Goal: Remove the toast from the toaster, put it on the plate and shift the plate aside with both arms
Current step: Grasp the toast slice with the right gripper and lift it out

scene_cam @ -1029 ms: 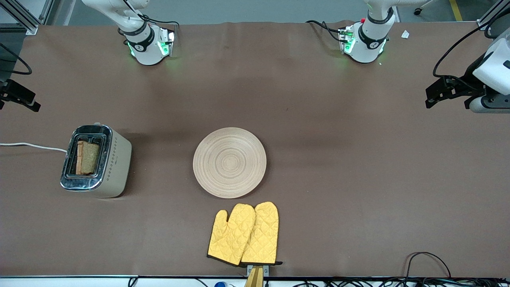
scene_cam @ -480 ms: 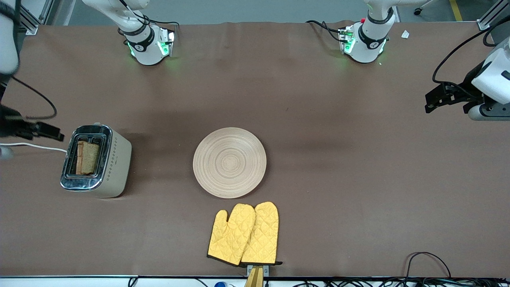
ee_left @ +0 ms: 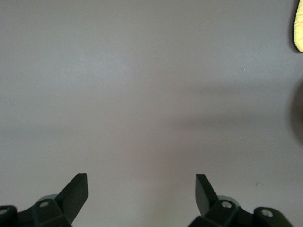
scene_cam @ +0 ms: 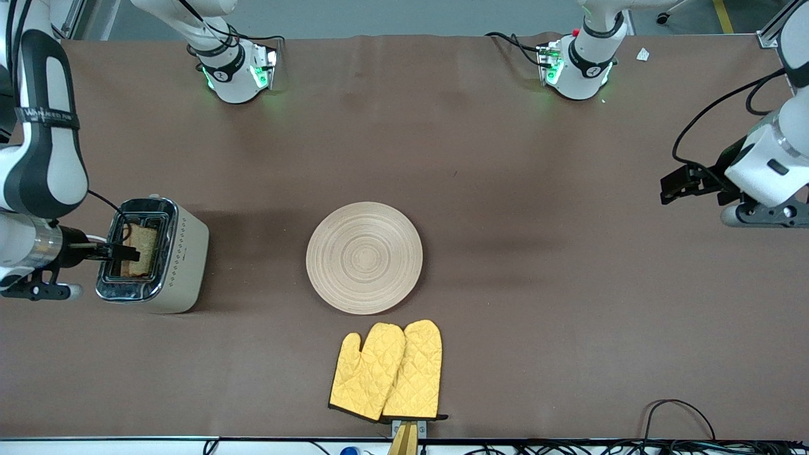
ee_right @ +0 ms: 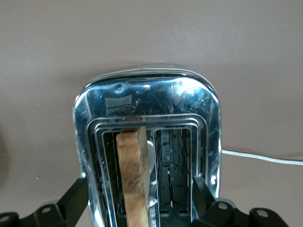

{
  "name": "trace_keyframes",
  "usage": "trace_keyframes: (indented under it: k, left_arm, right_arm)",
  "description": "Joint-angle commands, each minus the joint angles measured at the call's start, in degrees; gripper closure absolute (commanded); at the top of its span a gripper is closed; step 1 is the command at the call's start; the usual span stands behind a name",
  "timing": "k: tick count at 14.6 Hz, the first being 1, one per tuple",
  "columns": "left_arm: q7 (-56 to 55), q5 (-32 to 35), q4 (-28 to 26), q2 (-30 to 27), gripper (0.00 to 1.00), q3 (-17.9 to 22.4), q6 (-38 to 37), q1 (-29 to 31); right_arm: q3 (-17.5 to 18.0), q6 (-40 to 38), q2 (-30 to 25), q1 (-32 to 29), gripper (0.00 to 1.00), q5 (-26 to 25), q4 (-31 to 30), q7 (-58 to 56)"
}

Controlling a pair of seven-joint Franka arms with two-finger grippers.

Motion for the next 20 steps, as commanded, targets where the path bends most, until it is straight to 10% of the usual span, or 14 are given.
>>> trace_keyframes:
  k: [1,8,16,20]
  left_arm:
    - [0.44,0.6,1.0,0.92,0.0,-0.22,-0.12,0.11]
    - [0.35,0.25,1.44,3.12,0.0,-0.22,0.15,0.11]
    - [0.44,0.17,1.53,4.09,0.0,-0.22,1.47,0.11]
    - [0.97,-3.42,1.53,6.28,0.0,-0.31,2.61,0.11]
  right_arm:
    - [0.43,-0.02,-0.24,-0.63,0.4,1.43,-0.68,-0.61]
    - [0.43,-0.73,-0.33,-0.71,0.89,2.92,-1.03,-0.08]
    - [0.61,-15.91,-8.06,1.12,0.96,2.05,7.04,0.53]
    - [0.61,-18.49,-8.33,11.47,0.96,1.87,8.99,13.32]
